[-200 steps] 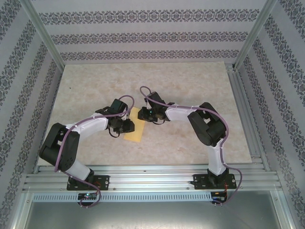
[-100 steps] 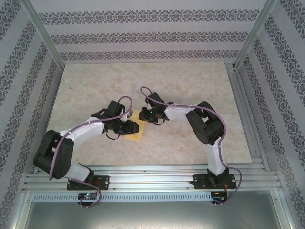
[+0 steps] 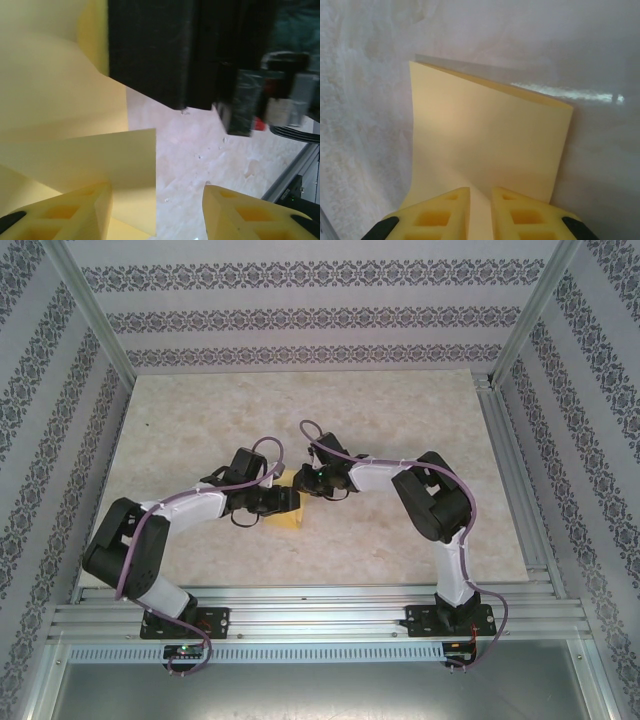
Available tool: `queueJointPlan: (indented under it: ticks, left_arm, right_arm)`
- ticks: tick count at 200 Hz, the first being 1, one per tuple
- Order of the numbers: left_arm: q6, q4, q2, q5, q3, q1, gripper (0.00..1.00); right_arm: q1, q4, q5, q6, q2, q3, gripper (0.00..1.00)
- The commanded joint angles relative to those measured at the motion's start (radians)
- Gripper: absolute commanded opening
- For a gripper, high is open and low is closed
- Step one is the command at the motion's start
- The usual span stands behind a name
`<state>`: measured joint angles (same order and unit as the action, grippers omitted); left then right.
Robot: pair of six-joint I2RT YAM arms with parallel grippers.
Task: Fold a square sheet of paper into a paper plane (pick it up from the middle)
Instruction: Fold the triangle a second time at the center of the table.
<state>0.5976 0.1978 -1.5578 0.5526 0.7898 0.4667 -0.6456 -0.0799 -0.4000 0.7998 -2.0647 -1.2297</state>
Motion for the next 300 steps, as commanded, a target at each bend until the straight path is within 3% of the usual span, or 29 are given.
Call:
queueJointPlan:
  ticks: [1,50,122,164,231,300]
  left_arm:
    - [0.007,-0.085,-0.021,-0.018,0.005,0.0,0.52]
    - [-0.006,-0.085,-0.04,-0.036,-0.008,-0.003,0.41]
    - [-0.046,-0.017,-0.026,-0.021,-0.01,-0.003,0.2]
    - [-0.06,0.003,-0.024,-0.006,-0.015,-0.003,0.17]
    - [-0.061,0.002,-0.02,-0.006,-0.018,-0.003,0.17]
    - [-0.056,-0.006,-0.026,-0.006,-0.02,-0.002,0.16]
  right_arm:
    - [0.028,0.079,-0.053,0.036,0.084,0.046,0.24]
    - [0.057,0.118,-0.114,-0.007,0.198,0.128,0.38]
    - [0.007,-0.041,-0.107,-0.17,0.216,0.129,0.39]
    - [-0.012,-0.083,-0.14,-0.201,0.185,0.099,0.38]
    - [-0.019,-0.073,-0.157,-0.191,0.169,0.099,0.25]
    - [-0.031,-0.076,-0.164,-0.188,0.157,0.105,0.25]
